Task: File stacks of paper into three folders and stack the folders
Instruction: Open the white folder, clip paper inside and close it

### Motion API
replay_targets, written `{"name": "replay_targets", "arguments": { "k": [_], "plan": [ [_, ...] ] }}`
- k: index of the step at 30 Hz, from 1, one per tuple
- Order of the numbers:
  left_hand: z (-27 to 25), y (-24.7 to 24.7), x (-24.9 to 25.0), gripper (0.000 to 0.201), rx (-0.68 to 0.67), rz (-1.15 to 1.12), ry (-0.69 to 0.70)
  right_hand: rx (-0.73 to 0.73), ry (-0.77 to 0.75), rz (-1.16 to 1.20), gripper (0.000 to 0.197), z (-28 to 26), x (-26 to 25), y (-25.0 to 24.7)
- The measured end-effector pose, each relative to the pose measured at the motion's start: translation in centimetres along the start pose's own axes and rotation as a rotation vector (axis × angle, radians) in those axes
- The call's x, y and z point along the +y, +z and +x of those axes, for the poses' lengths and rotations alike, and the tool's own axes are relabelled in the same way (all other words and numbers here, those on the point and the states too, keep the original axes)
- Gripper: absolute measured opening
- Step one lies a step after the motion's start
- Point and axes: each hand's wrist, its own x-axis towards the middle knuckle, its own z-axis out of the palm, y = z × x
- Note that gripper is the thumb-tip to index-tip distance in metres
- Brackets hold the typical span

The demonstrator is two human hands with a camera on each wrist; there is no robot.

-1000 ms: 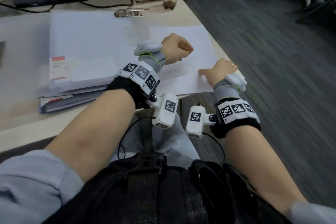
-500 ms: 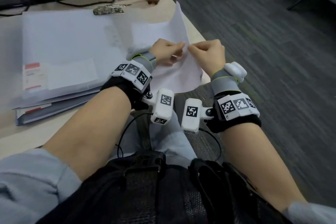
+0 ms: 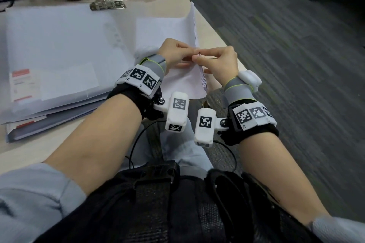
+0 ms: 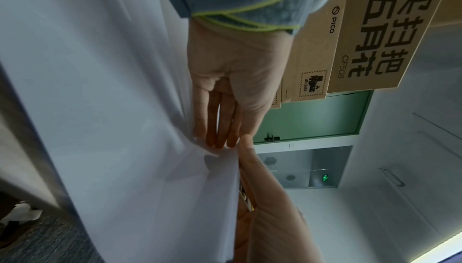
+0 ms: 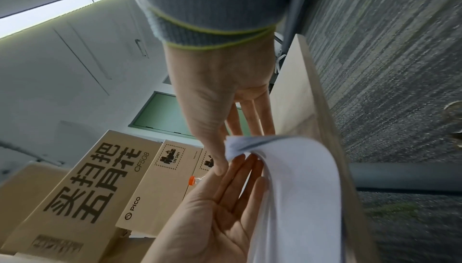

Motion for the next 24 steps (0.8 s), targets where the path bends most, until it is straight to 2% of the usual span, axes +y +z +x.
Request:
{"name": "replay_targets", "arguments": {
  "k": [3, 6, 10, 12, 14, 16, 19, 24],
  "plan": [
    [-0.03, 0.05, -0.21, 0.018, -0.014, -0.018, -0.002, -0.001, 0.005, 0.026, 0.029, -0.07, 0.15, -0.03],
    [0.09, 0.04, -0.31, 0.007, -0.009, -0.016, 0.011, -0.011, 0.030, 0.059, 0.039, 0.06, 0.40, -0.01],
    [0.33, 0.00, -0.46, 0.011, -0.009, -0.044, 0.024, -0.023, 0.055, 0.129, 0.056, 0.08, 0.78, -0.02],
    [0.30, -0.01, -0.59, 0.007, -0.018, -0.047, 0.023, -0.029, 0.067, 0.160, 0.058, 0.11, 0.93, -0.03],
    [0.24, -0.05, -0.64, 0.008, -0.024, -0.056, 0.019, -0.028, 0.076, 0.188, 0.056, 0.00, 0.90, -0.07],
    [0.33, -0.10, -0.72, 0.018, -0.022, -0.043, 0.018, -0.028, 0.086, 0.228, 0.052, -0.20, 0.73, -0.18],
    [0.40, -0.08, -0.71, 0.024, -0.027, -0.038, 0.013, -0.027, 0.103, 0.275, 0.036, -0.48, 0.44, -0.34],
    [0.35, 0.17, -0.60, 0.010, 0.005, 0.017, 0.016, -0.011, 0.132, 0.306, 0.033, -0.56, 0.34, -0.47]
  ]
}}
